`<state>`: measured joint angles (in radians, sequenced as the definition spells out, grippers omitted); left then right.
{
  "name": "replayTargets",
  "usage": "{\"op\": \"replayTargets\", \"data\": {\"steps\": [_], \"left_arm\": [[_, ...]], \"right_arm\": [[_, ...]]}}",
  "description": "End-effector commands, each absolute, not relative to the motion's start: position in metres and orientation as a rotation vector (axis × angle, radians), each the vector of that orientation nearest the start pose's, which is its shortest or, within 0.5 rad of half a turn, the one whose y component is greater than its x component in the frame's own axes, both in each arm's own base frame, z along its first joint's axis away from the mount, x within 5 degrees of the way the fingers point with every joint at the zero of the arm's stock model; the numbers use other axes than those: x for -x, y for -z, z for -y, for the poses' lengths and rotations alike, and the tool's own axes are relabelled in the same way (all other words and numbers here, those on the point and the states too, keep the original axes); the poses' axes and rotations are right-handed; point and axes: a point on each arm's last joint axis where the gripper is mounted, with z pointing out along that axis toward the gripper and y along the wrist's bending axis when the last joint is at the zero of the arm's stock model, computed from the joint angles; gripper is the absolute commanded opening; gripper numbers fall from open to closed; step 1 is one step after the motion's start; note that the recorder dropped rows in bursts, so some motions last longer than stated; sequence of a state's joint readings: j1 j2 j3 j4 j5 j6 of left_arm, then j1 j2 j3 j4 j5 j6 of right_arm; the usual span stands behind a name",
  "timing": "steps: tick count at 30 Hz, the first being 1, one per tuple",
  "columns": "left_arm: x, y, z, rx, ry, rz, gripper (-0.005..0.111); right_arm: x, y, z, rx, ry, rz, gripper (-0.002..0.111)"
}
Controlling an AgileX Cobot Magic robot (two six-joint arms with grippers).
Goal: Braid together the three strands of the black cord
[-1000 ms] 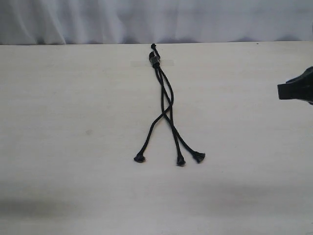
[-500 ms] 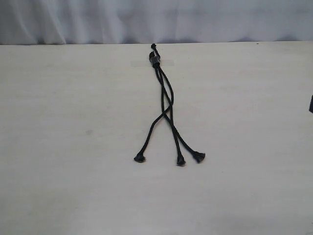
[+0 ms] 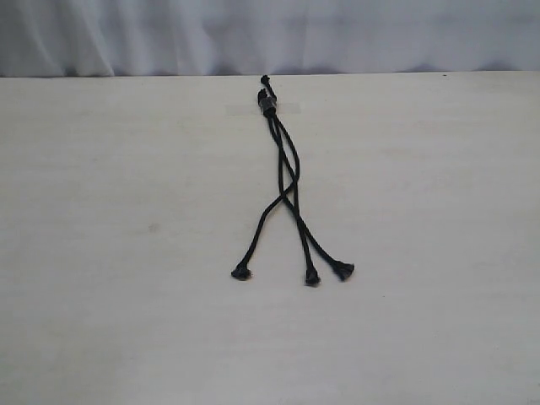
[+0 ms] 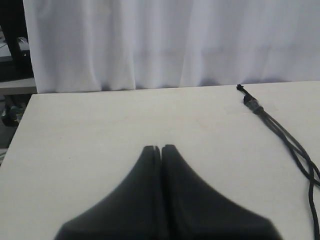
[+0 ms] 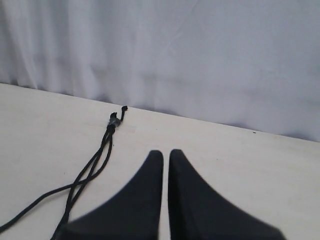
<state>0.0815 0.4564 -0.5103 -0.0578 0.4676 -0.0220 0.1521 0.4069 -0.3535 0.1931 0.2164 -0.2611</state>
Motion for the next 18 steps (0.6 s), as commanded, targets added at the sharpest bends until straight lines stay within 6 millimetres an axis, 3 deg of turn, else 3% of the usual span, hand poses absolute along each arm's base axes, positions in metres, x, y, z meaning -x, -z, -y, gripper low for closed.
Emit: {"op": "replayTargets", "data": {"steps": [1, 8, 13, 18], "left_arm": [[-0.077, -0.285, -0.004, 0.127, 0.013, -1.839, 0.000], [-0.060, -0.229, -0.003, 0.130, 0.013, -1.870, 0.000], [-0.055, -0.195, -0.003, 0.133, 0.015, -1.860, 0.000], [-0.053, -0.180, -0.002, 0.134, 0.016, -1.850, 0.000]], "right_arm": [[-0.080, -0.252, -0.016, 0.229, -0.094, -1.745, 0.004], [-0.067, -0.182, -0.014, 0.241, -0.093, -1.869, 0.004], [-0.065, -0.187, -0.014, 0.232, -0.093, -1.805, 0.004], [-0.063, -0.195, -0.012, 0.209, -0.087, -1.702, 0.004]]}}
